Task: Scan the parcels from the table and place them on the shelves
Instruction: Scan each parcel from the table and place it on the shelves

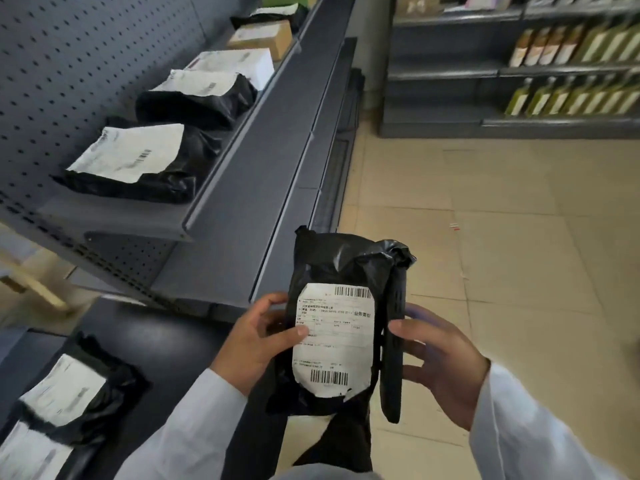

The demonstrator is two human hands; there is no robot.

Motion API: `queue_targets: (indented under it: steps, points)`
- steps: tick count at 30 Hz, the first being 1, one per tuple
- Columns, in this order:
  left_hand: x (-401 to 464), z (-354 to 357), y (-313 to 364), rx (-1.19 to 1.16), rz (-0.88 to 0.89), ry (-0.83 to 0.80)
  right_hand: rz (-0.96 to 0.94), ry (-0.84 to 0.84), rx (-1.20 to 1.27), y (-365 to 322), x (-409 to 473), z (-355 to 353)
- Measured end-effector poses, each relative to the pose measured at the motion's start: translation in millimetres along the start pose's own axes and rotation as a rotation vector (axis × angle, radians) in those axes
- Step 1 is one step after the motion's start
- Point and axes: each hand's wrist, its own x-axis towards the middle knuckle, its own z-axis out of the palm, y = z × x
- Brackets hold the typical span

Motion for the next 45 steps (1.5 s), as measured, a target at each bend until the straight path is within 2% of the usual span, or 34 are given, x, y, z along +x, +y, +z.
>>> queue_targets:
  steps: [5, 9, 19, 25, 28, 37, 45]
  points:
    - [110, 27, 65, -0.140, 0.071, -0.053, -0.090, 0.061, -0.070, -105, 71, -13]
    - [181, 51, 116, -0.153, 0.129, -0.109, -0.184, 0.091, -0.053, -173, 109, -33]
    - [338, 172, 187, -0.027, 0.125, -0.271, -0.306, 0.247, 0.058, -253, 187, -142]
    - [429, 248, 233, 0.042, 0.115, -0.207, -0.293, 0.185, 0.114, -323, 267, -224]
    - [463, 273, 265, 0.073, 0.120, -0.147, -0.280, 0.102, 0.135, -364, 305, -252]
    - [580, 282, 309, -0.077, 0.132, 0.087, -0.174, -0.102, 0.076, -466, 438, -285]
    - [763, 280, 377, -0.182, 0.211, 0.071, -0.221, 0.030, -0.068, -597, 587, -288]
